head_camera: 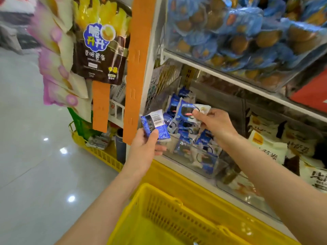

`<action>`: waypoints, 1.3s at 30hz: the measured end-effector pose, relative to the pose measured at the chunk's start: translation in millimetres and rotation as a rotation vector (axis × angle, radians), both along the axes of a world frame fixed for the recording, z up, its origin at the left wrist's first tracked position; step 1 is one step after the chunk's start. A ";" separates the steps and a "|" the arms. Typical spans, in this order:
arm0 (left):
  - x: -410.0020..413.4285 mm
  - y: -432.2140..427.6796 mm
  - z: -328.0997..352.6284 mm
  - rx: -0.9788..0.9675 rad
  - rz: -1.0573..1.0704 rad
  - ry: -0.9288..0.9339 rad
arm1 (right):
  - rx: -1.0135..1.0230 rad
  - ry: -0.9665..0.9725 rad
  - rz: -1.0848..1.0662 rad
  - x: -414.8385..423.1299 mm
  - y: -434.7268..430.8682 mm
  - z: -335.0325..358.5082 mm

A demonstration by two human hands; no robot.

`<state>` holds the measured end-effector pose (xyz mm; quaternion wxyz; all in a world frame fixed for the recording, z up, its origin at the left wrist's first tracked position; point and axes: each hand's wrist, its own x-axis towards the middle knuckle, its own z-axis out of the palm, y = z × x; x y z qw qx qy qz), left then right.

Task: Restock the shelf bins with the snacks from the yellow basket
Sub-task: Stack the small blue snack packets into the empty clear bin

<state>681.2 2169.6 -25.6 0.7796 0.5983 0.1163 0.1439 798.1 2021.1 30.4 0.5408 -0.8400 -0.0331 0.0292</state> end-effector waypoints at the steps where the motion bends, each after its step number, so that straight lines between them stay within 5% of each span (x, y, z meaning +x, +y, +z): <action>1: 2.7 2.4 -0.3 0.018 0.011 0.002 | -0.065 -0.018 -0.043 14.1 10.1 -4.9; 11: 18.1 16.1 8.5 -0.096 0.038 0.007 | -0.201 -0.056 -0.156 81.2 60.8 -63.1; 21: 14.4 3.3 4.9 -0.059 -0.073 0.035 | -0.367 -0.161 -0.116 65.0 59.3 -43.4; 24: 5.9 1.9 2.7 -0.026 -0.125 0.041 | -0.232 -0.289 -0.053 26.2 50.4 -22.6; 30: -9.0 0.5 4.4 0.065 -0.219 0.061 | -0.092 -0.103 0.299 -52.4 25.9 -5.1; 34: -14.8 -5.1 4.9 0.088 -0.229 0.068 | 0.011 -0.025 0.309 -73.6 10.5 2.2; 37: -17.1 -12.4 3.0 0.036 -0.199 0.169 | -0.136 -0.301 0.236 -86.1 0.2 2.3; 39: -17.6 -15.7 6.0 -0.200 -0.276 0.202 | -0.377 -0.580 0.287 -97.4 -5.2 -2.4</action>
